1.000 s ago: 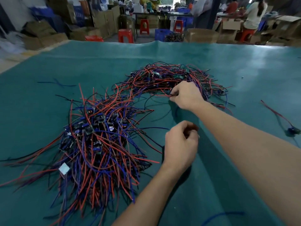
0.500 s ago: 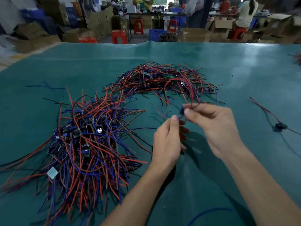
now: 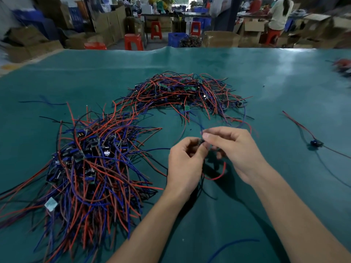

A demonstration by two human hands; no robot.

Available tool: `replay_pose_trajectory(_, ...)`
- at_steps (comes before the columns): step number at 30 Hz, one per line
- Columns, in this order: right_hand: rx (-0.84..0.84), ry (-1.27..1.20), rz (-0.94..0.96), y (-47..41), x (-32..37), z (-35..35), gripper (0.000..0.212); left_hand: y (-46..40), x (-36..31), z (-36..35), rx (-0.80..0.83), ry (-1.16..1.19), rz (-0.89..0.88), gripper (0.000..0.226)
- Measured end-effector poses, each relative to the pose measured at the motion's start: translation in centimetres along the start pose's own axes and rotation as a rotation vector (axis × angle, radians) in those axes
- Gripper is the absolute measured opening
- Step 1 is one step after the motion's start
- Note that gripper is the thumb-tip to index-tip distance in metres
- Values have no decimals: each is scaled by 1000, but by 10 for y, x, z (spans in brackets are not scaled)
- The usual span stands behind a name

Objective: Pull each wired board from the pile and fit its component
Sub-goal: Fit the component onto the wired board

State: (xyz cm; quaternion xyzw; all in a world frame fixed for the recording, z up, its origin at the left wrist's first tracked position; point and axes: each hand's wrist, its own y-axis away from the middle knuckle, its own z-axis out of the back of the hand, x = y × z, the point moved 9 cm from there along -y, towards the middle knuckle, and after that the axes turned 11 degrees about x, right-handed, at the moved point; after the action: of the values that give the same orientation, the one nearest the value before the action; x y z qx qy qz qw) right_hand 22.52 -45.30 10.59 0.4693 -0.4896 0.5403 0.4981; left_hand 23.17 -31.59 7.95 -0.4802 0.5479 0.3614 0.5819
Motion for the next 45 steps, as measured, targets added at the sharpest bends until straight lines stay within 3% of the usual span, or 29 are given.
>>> replay_pose_trajectory(4, 50, -115, -74, -1, -9, -1, 8, 1, 0, -9, 92, 20, 14, 5)
replay_pose_trajectory(8, 18, 1, -26, -2, -3, 16, 11, 2, 1, -17, 193, -33, 39, 20)
replay_pose_trajectory(15, -380, 141, 144, 8, 17, 81, 17, 5, 5, -29, 307, -82, 97, 19)
replay_pose_trajectory(18, -583, -37, 173, 21, 13, 109, 15, 5, 6, -29, 307, -130, 111, 16)
replay_pose_trajectory(22, -677, -601, 75, 24, -14, 103, 14, 3, 5, -13, 127, -94, 90, 18)
replay_pose_trajectory(25, -501, -578, -70, 12, -19, 68, 25, 1, 4, 5, -46, -19, 59, 19)
replay_pose_trajectory(27, -221, -337, -99, 2, -13, 29, 32, 2, 0, 6, -58, 10, 36, 22)
replay_pose_trajectory(29, -33, -55, -24, 1, -3, -1, 23, 2, -4, 1, -13, -6, 23, 23)
replay_pose_trajectory(31, -46, 104, 92, 2, 8, -3, 7, 1, -3, -3, 31, -52, 35, 24)
replay_pose_trajectory(33, -147, 181, 188, 5, 21, 12, 9, 1, -1, -8, 85, -75, 50, 23)
replay_pose_trajectory(36, -336, 145, 352, 16, 53, 44, 18, 4, -5, -20, 185, -153, 33, 22)
replay_pose_trajectory(40, -481, 43, 571, 31, 128, 50, 12, 7, -9, -23, 214, -240, -8, 21)
replay_pose_trajectory(42, -389, 23, 634, 23, 166, 24, 12, 7, -8, -22, 189, -265, 2, 20)
replay_pose_trajectory(45, 37, 51, 517, -14, 188, -60, 22, 7, -9, -18, 128, -262, 16, 21)
